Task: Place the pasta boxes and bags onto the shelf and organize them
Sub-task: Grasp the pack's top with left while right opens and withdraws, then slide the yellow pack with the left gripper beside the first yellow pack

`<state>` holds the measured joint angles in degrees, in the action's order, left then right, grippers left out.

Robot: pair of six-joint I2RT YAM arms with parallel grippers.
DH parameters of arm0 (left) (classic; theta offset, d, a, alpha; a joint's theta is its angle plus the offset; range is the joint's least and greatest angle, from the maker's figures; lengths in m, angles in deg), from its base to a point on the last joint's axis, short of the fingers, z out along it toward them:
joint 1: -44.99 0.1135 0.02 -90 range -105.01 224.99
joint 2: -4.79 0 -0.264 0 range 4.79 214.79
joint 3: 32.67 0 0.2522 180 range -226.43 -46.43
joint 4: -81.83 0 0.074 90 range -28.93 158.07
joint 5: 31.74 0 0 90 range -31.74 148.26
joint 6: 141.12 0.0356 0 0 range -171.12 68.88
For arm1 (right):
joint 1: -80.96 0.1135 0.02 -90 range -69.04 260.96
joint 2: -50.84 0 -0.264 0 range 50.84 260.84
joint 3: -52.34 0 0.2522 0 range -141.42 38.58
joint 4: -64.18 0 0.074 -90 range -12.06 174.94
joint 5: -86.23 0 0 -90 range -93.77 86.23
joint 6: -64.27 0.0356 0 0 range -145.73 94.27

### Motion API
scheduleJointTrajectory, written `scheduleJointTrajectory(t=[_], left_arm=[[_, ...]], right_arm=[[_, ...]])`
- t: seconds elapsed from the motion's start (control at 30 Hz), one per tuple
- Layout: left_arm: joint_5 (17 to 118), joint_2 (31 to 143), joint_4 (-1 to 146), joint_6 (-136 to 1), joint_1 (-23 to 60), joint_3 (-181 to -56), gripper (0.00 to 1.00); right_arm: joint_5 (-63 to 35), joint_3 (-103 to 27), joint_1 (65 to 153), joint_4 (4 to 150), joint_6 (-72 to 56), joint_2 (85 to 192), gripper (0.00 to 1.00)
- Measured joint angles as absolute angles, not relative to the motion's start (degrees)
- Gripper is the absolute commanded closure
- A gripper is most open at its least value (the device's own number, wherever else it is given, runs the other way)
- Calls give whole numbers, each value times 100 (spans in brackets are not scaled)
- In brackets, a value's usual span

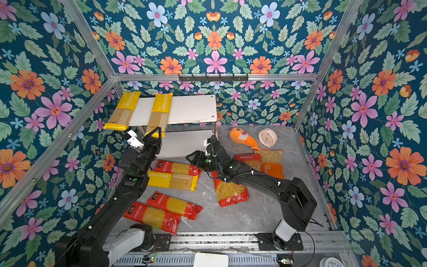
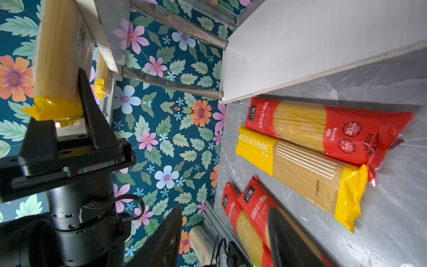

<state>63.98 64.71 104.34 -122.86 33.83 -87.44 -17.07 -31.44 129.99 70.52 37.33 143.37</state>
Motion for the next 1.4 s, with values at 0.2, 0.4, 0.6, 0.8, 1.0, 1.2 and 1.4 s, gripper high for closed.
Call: scheduleJointTrajectory(t=[0.2, 0.4, 0.6, 0.8, 1.0, 1.2, 1.4], left_arm=[[6404, 6296, 9625, -12153, 3593, -9081, 97], [6892, 6329, 9197, -12238, 4400, -9345, 100], [7626, 6476, 8839, -12276, 5097, -9689, 100], [8144, 6613, 8725, -12245, 5339, -9846, 100], [8363, 6777, 8812, -12225, 5451, -9907, 100], [8376, 6677, 8972, -12273, 5473, -9732, 100], [8280, 6434, 8915, -12271, 5471, -9564, 100]], right_arm=[[-1707, -3109, 13025, 6932, 3766, 14385, 40], [-1707, -3034, 13082, 6873, 3775, 14385, 41], [-1705, -2916, 13106, 6840, 3777, 14385, 41], [-1705, -2884, 13154, 6790, 3816, 14385, 41], [-1707, -2818, 13176, 6742, 3823, 14385, 41], [-1703, -2669, 13189, 6694, 3836, 14334, 41], [-1688, -2648, 13213, 6617, 3843, 14334, 41]])
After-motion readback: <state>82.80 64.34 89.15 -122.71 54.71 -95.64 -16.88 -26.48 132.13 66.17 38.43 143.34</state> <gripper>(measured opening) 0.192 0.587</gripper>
